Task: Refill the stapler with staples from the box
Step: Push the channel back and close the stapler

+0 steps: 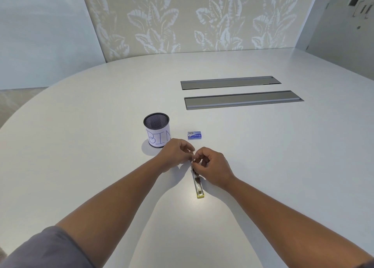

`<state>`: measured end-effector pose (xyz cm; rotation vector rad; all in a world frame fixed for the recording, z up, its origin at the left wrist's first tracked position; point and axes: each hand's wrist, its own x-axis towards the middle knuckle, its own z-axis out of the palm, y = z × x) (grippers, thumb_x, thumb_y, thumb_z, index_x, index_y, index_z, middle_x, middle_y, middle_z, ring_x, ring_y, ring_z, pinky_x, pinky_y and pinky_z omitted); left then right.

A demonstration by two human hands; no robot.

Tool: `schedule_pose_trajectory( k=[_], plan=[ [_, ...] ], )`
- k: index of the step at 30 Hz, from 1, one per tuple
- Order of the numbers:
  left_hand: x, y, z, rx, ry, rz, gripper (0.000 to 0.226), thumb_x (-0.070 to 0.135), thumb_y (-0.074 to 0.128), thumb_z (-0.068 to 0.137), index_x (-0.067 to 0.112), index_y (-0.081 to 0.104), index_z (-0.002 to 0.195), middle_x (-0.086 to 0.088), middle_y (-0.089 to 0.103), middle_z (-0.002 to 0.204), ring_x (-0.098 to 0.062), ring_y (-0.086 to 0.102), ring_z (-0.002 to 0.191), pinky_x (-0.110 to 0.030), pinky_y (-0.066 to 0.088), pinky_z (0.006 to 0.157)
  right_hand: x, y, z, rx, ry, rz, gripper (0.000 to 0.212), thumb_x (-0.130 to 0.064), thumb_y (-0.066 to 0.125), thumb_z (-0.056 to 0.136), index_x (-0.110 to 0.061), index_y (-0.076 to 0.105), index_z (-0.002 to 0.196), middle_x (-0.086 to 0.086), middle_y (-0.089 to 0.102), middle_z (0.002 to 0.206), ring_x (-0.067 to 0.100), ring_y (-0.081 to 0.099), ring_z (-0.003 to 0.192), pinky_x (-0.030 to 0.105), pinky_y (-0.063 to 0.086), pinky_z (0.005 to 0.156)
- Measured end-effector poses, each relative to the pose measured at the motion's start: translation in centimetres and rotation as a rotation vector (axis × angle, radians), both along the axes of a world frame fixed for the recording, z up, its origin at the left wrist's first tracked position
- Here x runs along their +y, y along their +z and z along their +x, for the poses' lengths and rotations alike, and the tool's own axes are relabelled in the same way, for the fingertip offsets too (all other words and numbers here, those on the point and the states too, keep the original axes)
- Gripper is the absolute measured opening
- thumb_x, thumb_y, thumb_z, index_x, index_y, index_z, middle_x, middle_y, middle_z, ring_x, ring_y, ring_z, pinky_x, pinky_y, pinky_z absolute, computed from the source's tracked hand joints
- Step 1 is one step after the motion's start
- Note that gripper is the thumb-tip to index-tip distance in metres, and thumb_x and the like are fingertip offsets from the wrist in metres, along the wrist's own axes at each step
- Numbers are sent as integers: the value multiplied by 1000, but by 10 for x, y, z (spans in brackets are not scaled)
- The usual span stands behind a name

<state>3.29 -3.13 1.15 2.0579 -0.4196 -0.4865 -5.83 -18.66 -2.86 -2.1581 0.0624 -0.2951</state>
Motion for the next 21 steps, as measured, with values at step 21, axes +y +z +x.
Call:
schedule_pose_trajectory(
  k=[21],
  plan=[
    [0, -5, 2, 116, 116, -48, 34, -2, 76, 76, 6, 66, 108, -9, 59, 76, -20, 59, 64, -31, 51, 65, 0, 0, 1, 26, 22, -29, 19, -25, 71, 77, -38, 63, 88, -16, 69, 76, 15, 61, 60, 29, 49, 65]
  ],
)
